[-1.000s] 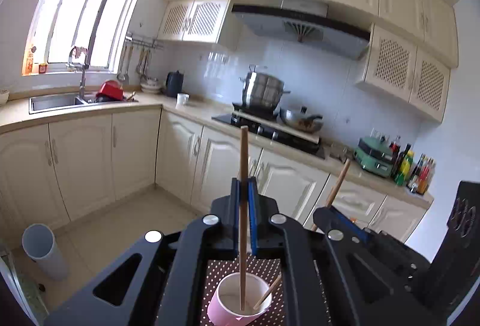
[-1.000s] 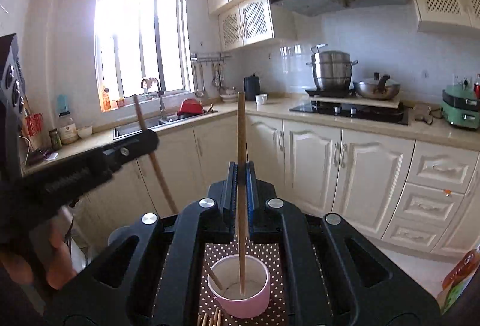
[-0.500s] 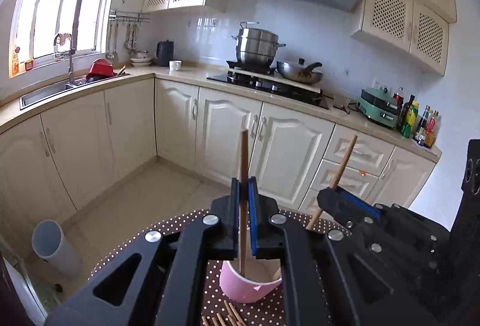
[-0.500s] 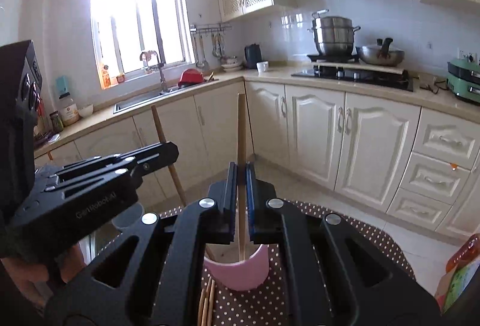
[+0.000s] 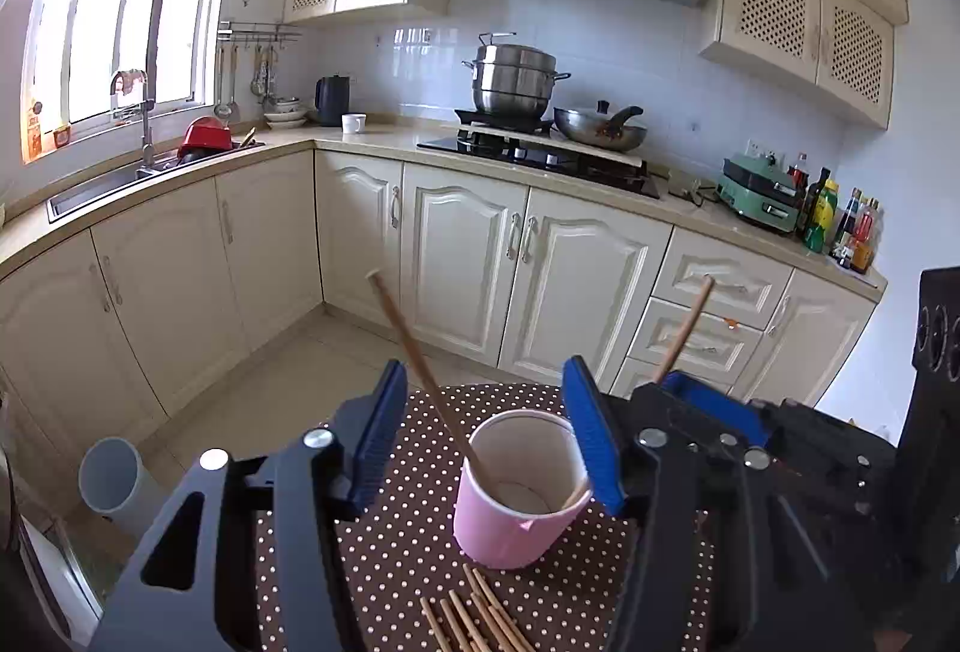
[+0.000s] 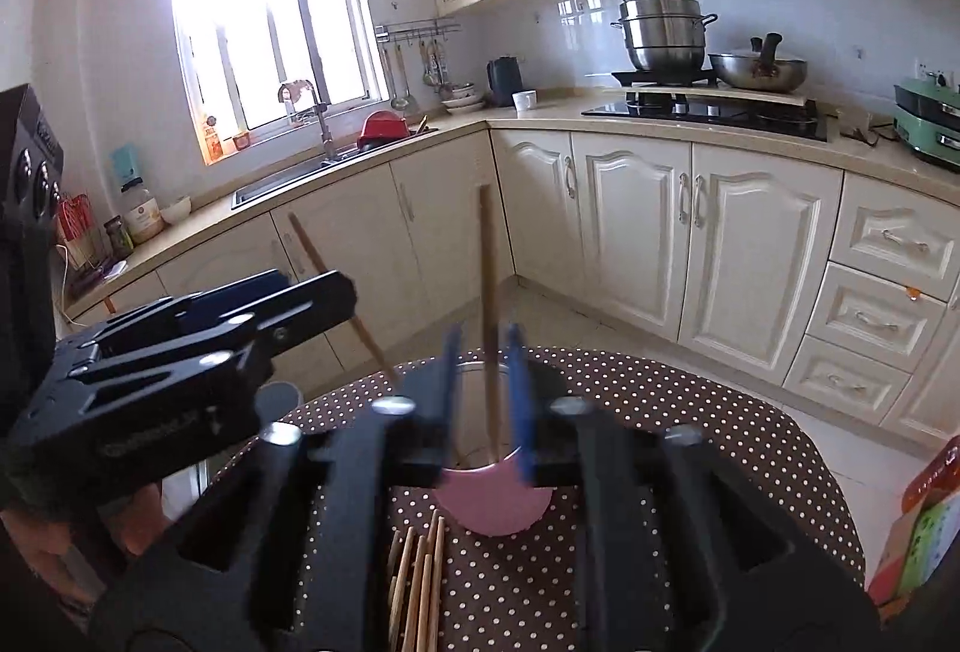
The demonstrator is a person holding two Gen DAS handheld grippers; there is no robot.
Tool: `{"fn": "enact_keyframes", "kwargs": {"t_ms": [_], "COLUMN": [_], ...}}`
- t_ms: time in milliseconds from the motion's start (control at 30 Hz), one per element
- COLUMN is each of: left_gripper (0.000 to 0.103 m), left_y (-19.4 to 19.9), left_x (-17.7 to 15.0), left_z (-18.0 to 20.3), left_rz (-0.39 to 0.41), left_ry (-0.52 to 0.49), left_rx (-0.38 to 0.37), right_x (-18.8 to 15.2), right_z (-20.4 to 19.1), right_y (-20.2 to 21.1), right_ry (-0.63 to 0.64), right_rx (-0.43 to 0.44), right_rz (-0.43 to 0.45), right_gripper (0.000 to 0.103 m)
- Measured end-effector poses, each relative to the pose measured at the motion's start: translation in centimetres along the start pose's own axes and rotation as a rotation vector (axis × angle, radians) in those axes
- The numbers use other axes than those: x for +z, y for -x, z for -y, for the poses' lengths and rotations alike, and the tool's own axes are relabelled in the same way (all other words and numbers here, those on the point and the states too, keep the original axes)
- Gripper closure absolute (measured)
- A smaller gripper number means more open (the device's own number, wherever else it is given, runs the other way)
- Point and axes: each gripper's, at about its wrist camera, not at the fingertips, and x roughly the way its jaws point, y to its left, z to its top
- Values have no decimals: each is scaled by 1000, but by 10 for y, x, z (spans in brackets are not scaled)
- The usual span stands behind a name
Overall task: Organize utensils
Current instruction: 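Open both grippers to release the chopsticks into the pink cup, then move both grippers back down over the chopstick pile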
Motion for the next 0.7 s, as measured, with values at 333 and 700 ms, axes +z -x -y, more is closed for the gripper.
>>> {"fn": "enact_keyframes", "kwargs": {"t_ms": [333, 700], "left_gripper": [40, 37], "left_y": [52, 31], "left_x": [-18, -110], "left_z": [-23, -35], "left_rz": [6, -332], "left_ry": [-8, 14], "left_rx": [74, 96], "right_x": [-5, -88], "right_z": [9, 0], "right_y": [41, 23], "right_ry": [16, 115], "right_rx": [-15, -3], "right_rz": [40, -262], "right_gripper": [45, 45]}}
